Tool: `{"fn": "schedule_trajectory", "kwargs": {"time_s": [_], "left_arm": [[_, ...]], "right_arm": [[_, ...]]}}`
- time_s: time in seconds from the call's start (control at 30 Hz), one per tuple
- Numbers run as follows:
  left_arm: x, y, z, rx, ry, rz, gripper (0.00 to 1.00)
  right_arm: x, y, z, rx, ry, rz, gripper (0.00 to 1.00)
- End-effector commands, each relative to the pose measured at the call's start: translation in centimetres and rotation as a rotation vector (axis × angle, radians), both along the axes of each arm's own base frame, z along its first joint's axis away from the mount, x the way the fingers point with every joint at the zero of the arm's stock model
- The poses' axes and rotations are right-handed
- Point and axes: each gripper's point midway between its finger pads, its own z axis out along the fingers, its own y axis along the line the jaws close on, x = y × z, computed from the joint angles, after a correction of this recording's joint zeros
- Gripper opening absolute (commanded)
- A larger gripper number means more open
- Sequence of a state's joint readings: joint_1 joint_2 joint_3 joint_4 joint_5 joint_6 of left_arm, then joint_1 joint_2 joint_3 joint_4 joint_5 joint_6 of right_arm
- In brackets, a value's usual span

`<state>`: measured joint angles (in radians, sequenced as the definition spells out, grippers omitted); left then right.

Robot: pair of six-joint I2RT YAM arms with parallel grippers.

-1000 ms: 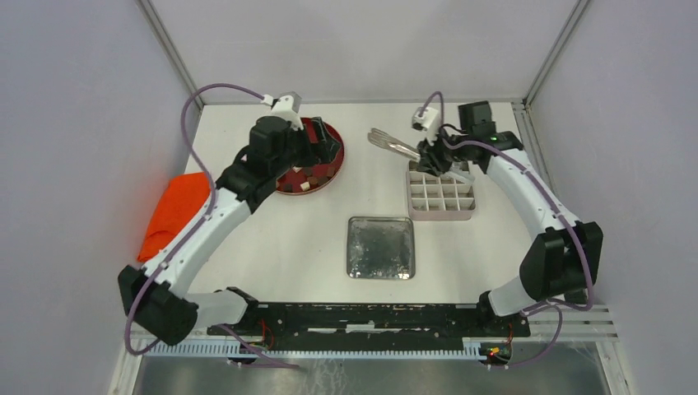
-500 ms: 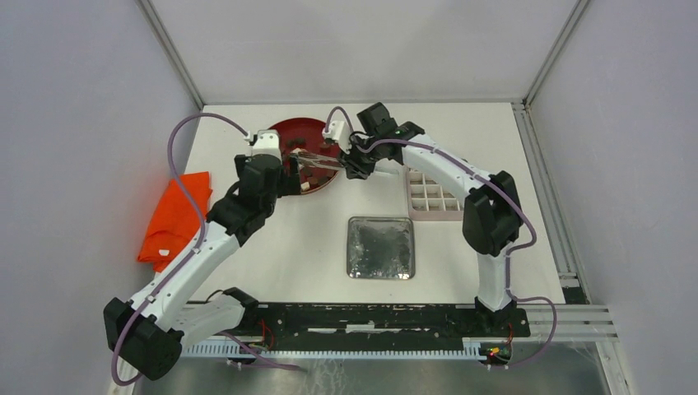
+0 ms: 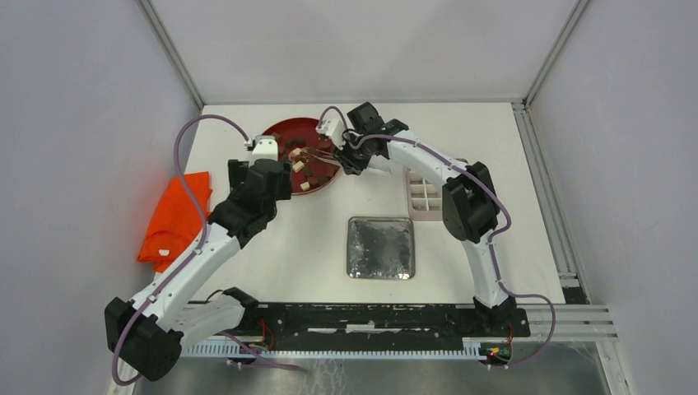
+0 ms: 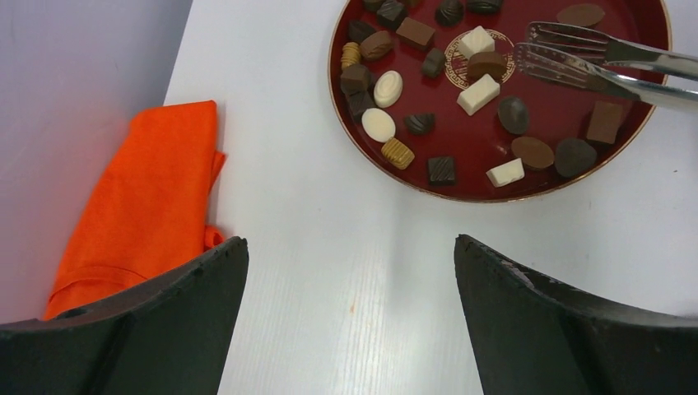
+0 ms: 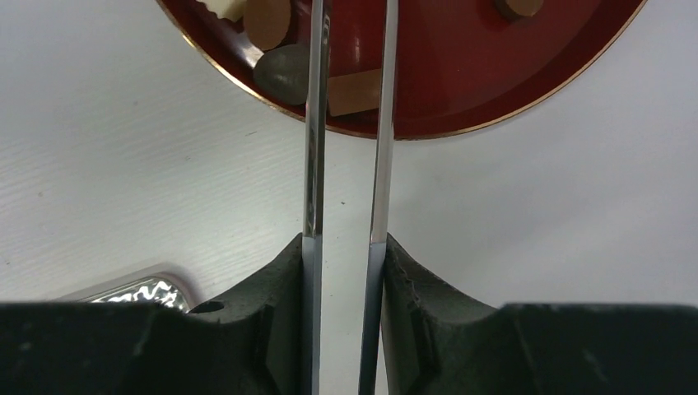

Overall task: Pack the chocolate
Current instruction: Pick up the fake chocolate from the plate.

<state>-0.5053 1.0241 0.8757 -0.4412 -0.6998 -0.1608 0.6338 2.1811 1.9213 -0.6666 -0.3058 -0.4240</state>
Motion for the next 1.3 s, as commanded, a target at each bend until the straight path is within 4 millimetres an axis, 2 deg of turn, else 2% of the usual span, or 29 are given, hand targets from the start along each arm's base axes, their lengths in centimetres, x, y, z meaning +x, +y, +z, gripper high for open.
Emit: {"fn": "schedule_trajectory", "kwargs": {"time_s": [0.0,0.1,0.27,0.73,1.27], "left_arm": [[-0.6,1.9,0.8,0.103,-0.018,0.033,0.99],[-0.7,1.9,-0.7,0.111,0.014,0.030,0.99],[-0.2,1.5,-1.2,0.124,0.040,0.017,0.98],[0.1,1.3,-1.7,0.114,0.055,0.001,0.98],[0.4,1.1,-2.3,0.103,0.076,-0.015,0.98]], "right_arm": [[2.7,0.8,1.5,0.005,-0.099,-0.027,0.38],[3.3,0.8,1.1,-0.006,-0.110,-0.026,0.39],[3.4,1.3,0.3,0.004,-0.103,-0.011,0.39],[4.5,2.1,-1.5,0.012,-0.086,-0.007,0.41],[4.3,3.4,-2.8,0.058,-0.046,0.032,0.44]]}}
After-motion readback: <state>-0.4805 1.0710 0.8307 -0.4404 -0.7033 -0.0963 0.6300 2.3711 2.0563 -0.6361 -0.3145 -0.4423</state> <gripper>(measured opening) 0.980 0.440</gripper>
